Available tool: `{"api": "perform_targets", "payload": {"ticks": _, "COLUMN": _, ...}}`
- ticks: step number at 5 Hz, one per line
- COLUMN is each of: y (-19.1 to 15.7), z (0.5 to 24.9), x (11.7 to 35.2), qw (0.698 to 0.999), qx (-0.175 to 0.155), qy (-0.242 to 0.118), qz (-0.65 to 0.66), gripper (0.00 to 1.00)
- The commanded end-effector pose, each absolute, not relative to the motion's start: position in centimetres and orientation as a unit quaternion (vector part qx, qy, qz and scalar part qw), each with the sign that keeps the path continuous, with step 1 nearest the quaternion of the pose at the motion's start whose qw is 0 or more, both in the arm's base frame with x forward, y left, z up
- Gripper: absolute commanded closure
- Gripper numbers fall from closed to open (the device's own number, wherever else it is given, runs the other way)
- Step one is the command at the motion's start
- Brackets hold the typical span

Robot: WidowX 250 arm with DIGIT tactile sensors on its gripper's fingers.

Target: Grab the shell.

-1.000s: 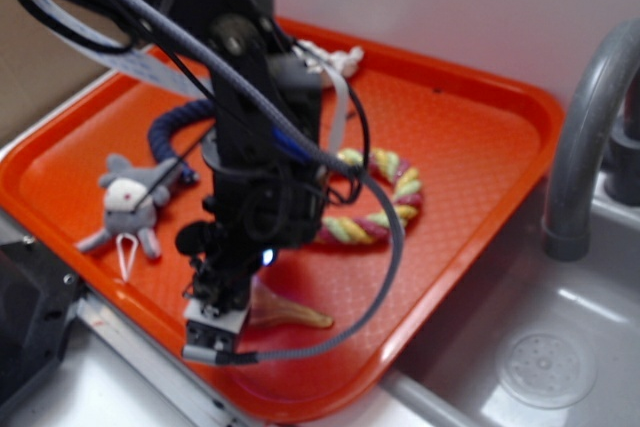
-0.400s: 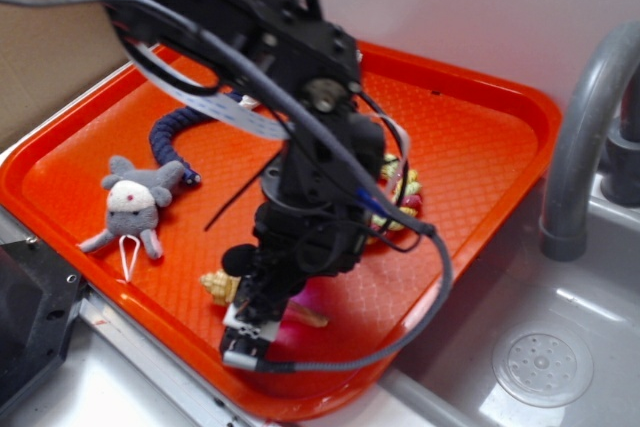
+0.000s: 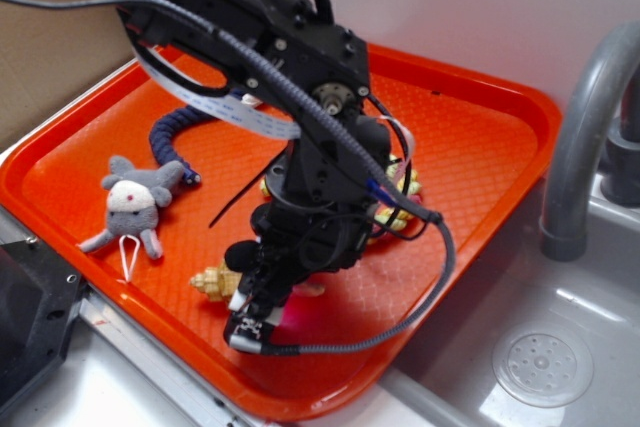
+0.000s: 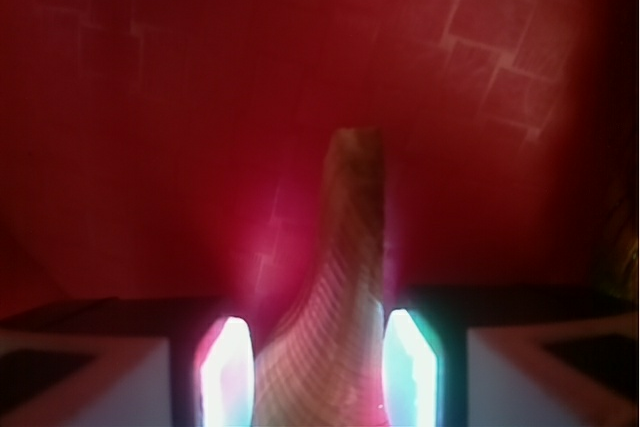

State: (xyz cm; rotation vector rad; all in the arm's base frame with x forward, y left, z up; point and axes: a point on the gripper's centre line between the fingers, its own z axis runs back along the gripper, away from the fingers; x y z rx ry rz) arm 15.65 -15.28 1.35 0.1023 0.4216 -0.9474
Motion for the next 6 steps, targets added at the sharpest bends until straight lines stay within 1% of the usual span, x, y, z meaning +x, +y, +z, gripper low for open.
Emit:
{"api": "perform_targets", "payload": {"ticks": 1, "y": -14.3, "z": 5.0, "x": 16.0, "qw": 0.894, "qx": 0.044, "qy": 0.174, "qz": -0.411, "gripper": 1.0}}
{"api": "perform_targets", "payload": {"ticks": 2, "y": -13.5, "z": 8.2, "x": 17.4, "qw": 0.915, "qx": 0.039, "qy": 0.153, "qz": -0.372, "gripper": 1.0}}
{"api": "perform_targets", "payload": {"ticks": 3, "y": -13.1, "z": 11.9, "x": 18.5, "qw": 0.933, "qx": 0.04, "qy": 0.117, "qz": -0.338, "gripper": 1.0}}
{"api": "perform_targets", "payload": {"ticks": 4, "y": -11.6, "z": 16.3, "x": 19.0, "qw": 0.957, "qx": 0.022, "qy": 0.046, "qz": -0.284, "gripper": 1.0}}
{"api": "perform_targets", "payload": {"ticks": 5, "y": -10.1, "z": 18.9, "x": 19.0, "qw": 0.97, "qx": 0.018, "qy": -0.001, "qz": -0.241, "gripper": 1.0}}
{"api": "perform_targets", "payload": {"ticks": 6, "y": -8.2, "z": 20.8, "x": 19.1, "qw": 0.979, "qx": 0.019, "qy": -0.03, "qz": -0.199, "gripper": 1.0}}
